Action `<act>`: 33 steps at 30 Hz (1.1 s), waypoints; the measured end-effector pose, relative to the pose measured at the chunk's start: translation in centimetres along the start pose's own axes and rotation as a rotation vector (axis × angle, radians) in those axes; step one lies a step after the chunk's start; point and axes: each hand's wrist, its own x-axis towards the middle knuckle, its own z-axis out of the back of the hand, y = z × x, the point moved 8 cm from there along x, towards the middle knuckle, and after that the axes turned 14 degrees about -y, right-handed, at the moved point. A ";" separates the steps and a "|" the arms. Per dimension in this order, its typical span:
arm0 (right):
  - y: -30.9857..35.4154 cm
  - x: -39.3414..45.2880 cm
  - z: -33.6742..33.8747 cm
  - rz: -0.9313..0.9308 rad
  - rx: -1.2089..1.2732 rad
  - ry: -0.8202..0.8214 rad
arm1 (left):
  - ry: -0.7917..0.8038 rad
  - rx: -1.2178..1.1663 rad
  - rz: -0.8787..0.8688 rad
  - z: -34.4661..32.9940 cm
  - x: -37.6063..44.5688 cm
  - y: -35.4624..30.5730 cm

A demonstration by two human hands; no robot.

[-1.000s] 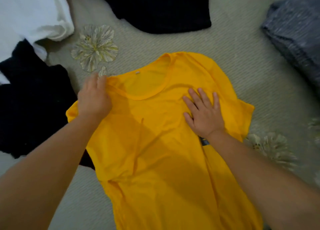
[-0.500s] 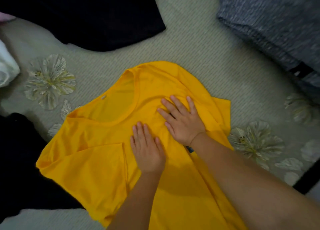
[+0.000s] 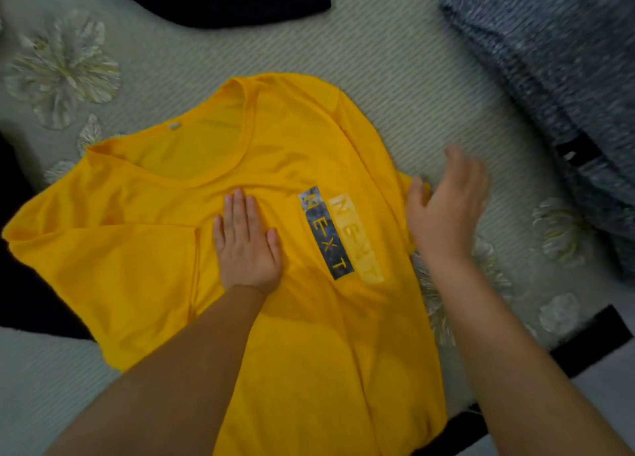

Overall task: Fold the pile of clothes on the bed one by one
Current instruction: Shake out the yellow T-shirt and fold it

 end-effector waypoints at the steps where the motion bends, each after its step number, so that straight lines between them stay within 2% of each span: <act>1: -2.0 0.2 -0.6 -0.082 -0.097 0.128 | 0.011 -0.006 0.023 -0.1 -0.1 0.2; 3: -3.4 0.0 -1.7 -0.043 -0.155 0.298 | 0.018 -0.005 0.046 -0.3 -0.2 0.4; 5: -2.9 0.7 -1.6 0.043 -0.058 0.327 | 0.009 0.002 0.057 -0.3 -0.2 0.4; 7: -4.0 3.1 0.5 -0.117 0.111 0.195 | 0.002 0.005 0.065 -0.2 -0.2 0.5; 9: -5.5 6.4 3.9 -0.271 0.273 -0.040 | -0.004 0.002 0.063 -0.1 -0.2 0.3; 11: -6.2 8.8 6.3 -0.279 0.291 -0.170 | 0.011 0.002 0.073 -0.1 -0.3 0.4; 14: -6.2 9.9 5.6 -0.280 0.241 -0.100 | 0.005 0.002 0.068 -0.1 -0.3 0.3; 18: -7.5 7.4 1.6 -0.381 0.249 0.150 | 0.005 -0.001 0.061 0.0 -0.3 0.2; 26: -9.4 1.5 0.2 -0.351 -0.016 0.152 | -0.015 0.012 0.022 -0.1 -0.4 0.2; 28: -8.8 1.6 0.0 -0.348 0.040 0.138 | -0.001 0.027 0.032 -0.2 -0.4 0.3; 31: -7.8 2.0 0.3 -0.375 0.337 0.084 | 0.069 0.048 0.074 0.1 -0.4 0.2; 33: -7.2 2.2 1.0 -0.374 0.490 0.058 | 0.041 0.030 0.048 1.6 0.6 -0.9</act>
